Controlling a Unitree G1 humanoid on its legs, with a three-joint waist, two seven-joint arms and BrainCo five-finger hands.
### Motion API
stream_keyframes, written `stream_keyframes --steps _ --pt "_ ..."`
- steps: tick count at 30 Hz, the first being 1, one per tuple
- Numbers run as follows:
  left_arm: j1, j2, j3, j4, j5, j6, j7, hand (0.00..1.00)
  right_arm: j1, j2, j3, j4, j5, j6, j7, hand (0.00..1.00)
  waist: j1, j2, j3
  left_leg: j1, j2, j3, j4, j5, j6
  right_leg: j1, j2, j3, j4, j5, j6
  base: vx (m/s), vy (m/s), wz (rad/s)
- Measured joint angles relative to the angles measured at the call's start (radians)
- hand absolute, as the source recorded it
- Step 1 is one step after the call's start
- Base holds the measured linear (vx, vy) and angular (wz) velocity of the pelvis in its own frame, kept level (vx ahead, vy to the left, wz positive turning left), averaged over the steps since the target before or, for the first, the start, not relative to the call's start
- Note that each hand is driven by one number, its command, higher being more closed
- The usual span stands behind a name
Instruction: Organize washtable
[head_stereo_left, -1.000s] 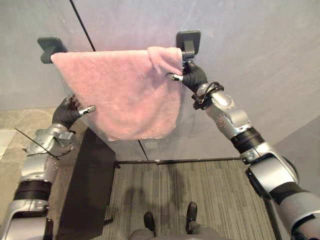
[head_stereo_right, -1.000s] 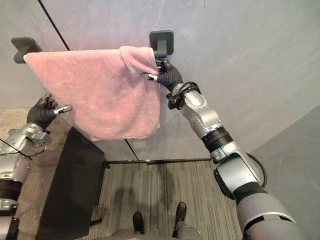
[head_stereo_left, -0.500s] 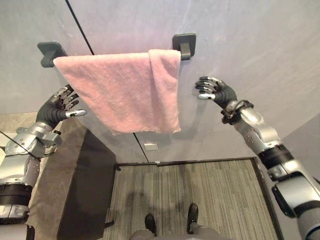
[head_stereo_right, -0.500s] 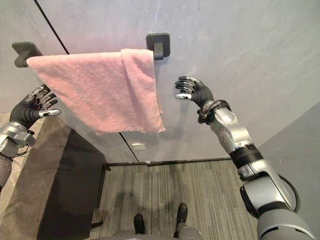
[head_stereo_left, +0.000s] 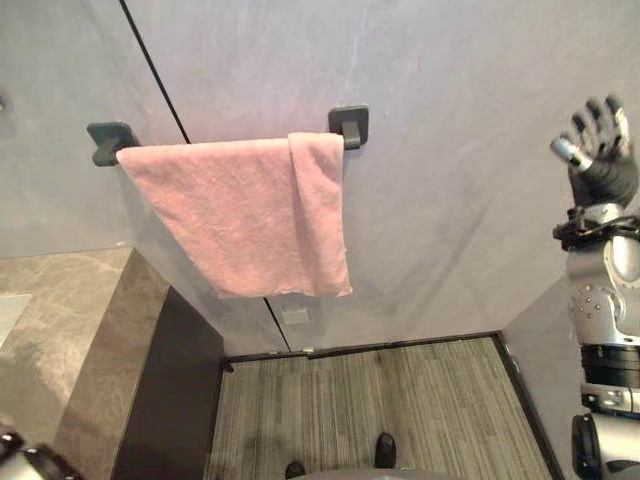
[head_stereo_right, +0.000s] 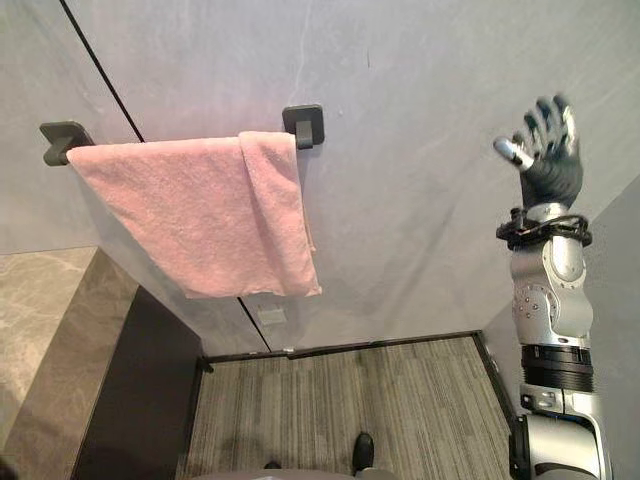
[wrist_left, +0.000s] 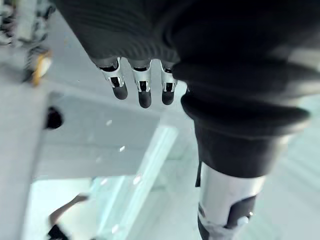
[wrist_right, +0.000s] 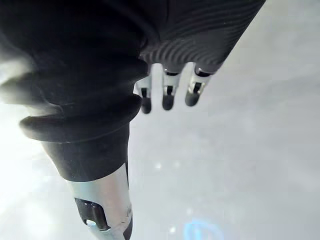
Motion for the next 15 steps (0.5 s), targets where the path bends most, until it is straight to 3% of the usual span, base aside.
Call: stream_keyframes --steps 2,6,9,11,15 --pt "0.026 -0.032 -0.048 -0.069 0.017 -0.041 0.002 0.00 -0.009 0.000 0.028 -0.039 0.003 -0.038 0.003 0.00 0.011 -0.003 -0.019 0.000 0.001 -0.002 0.000 0.000 0.000 0.001 0.001 -0.005 0.000 -0.001 -0.002 0.03 0.003 0.05" --pt "0.036 -0.032 -0.261 -0.133 -0.114 -0.106 -0.181 0.00 -0.024 0.012 0.243 -0.151 0.015 -0.055 0.106 0.00 0.013 0.001 -0.036 0.009 0.000 -0.008 0.000 -0.001 -0.002 0.014 -0.002 -0.011 0.000 -0.004 -0.004 0.00 0.013 0.04" --pt "0.071 -0.068 -0.411 -0.223 -0.198 -0.108 -0.302 0.00 -0.042 0.056 0.364 -0.185 0.014 -0.044 0.180 0.00 0.011 0.001 -0.036 0.009 -0.001 -0.011 0.000 -0.001 -0.002 0.016 -0.004 -0.011 0.000 -0.005 -0.005 0.00 0.000 0.00" --pt "0.138 -0.136 -0.538 -0.308 -0.232 -0.108 -0.384 0.00 -0.058 0.078 0.426 -0.186 0.015 -0.037 0.213 0.00 0.011 0.001 -0.036 0.005 -0.002 -0.011 -0.001 -0.001 -0.002 0.017 -0.005 -0.012 0.000 -0.005 -0.004 0.00 0.000 0.00" --pt "0.221 -0.170 -0.640 -0.323 -0.337 -0.087 -0.540 0.00 -0.095 0.078 0.538 -0.166 0.032 -0.017 0.270 0.00 0.011 0.001 -0.035 0.003 0.001 -0.024 -0.001 0.001 -0.001 0.016 -0.003 -0.029 0.000 -0.005 0.001 0.04 0.003 0.08"
